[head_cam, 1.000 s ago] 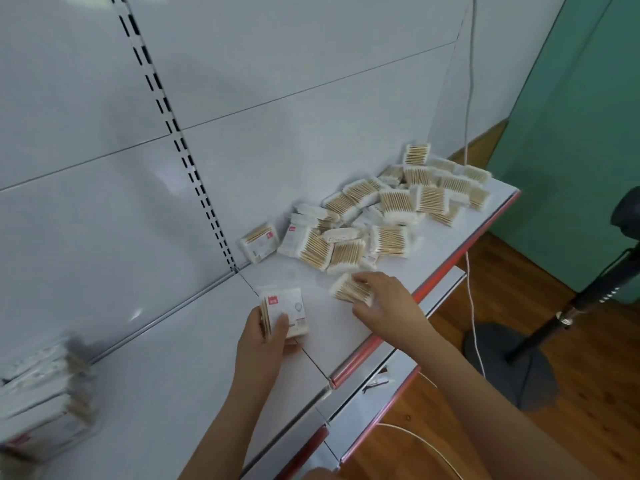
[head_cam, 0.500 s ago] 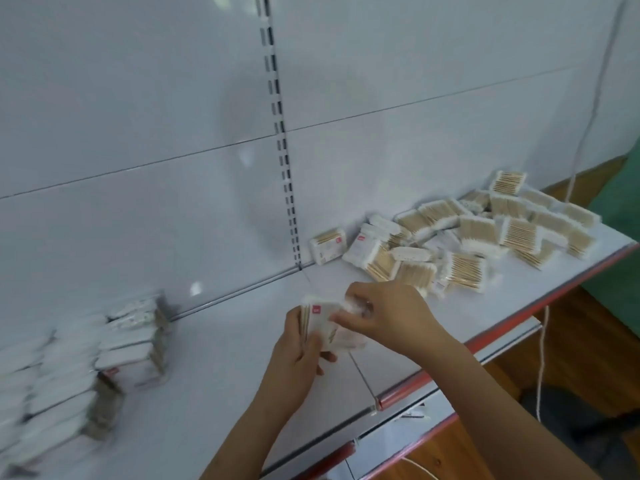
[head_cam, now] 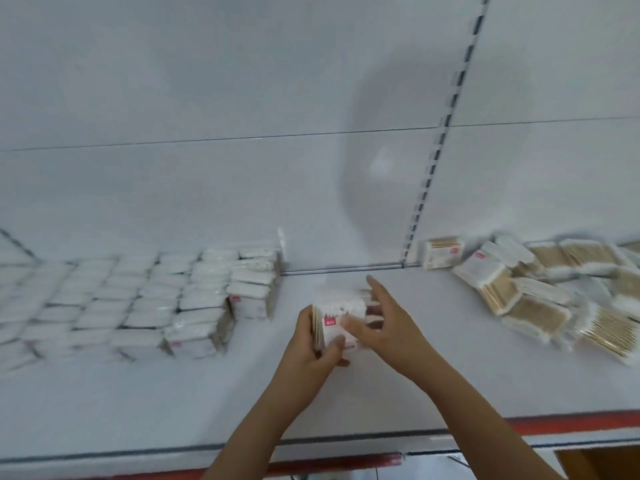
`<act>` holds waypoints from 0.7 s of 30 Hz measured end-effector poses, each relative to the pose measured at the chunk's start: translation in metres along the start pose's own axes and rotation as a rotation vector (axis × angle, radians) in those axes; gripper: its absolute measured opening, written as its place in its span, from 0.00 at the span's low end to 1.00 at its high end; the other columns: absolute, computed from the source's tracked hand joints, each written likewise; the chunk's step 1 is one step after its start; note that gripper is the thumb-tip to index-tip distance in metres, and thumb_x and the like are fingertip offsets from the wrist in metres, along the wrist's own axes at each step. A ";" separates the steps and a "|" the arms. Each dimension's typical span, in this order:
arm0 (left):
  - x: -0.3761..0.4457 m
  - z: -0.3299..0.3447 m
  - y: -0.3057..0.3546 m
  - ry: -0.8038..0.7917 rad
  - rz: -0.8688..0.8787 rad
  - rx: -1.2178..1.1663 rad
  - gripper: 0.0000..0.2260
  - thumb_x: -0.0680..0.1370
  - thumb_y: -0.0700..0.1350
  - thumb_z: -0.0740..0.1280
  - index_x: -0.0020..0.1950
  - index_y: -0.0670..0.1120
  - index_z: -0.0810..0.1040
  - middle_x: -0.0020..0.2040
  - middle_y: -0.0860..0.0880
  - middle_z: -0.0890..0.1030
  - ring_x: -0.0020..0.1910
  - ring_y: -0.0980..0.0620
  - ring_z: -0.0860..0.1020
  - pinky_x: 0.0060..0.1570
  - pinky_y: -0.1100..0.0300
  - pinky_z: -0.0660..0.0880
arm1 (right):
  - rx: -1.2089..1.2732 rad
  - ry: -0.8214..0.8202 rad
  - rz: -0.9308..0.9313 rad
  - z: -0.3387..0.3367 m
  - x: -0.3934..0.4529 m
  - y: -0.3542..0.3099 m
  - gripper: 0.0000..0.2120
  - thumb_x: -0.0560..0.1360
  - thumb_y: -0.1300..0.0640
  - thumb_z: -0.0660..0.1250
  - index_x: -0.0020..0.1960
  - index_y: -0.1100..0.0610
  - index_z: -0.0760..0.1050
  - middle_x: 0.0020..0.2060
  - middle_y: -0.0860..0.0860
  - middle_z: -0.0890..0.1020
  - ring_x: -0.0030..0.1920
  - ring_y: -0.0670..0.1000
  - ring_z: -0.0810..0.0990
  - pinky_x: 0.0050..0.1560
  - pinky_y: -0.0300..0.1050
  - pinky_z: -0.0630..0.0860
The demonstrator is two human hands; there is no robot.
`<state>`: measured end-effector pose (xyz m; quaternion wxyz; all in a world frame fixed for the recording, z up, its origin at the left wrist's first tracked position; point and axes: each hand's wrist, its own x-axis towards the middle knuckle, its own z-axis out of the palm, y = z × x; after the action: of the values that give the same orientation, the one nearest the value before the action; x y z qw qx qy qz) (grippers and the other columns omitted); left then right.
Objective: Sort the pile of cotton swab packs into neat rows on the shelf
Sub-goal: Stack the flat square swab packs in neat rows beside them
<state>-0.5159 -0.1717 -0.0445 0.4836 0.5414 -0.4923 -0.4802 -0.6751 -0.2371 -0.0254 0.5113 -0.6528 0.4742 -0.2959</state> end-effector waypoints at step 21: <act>-0.052 -0.142 -0.039 0.630 0.201 0.862 0.26 0.78 0.42 0.71 0.75 0.51 0.69 0.73 0.51 0.64 0.49 0.59 0.75 0.34 0.68 0.76 | -0.252 0.087 -0.196 0.156 0.028 0.001 0.18 0.73 0.50 0.74 0.60 0.47 0.73 0.48 0.45 0.74 0.44 0.40 0.75 0.43 0.28 0.69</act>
<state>-0.3743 -0.1112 -0.0711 0.3855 0.7586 -0.5254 -0.0005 -0.5295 -0.2023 -0.0765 0.3731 -0.7416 0.4631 -0.3104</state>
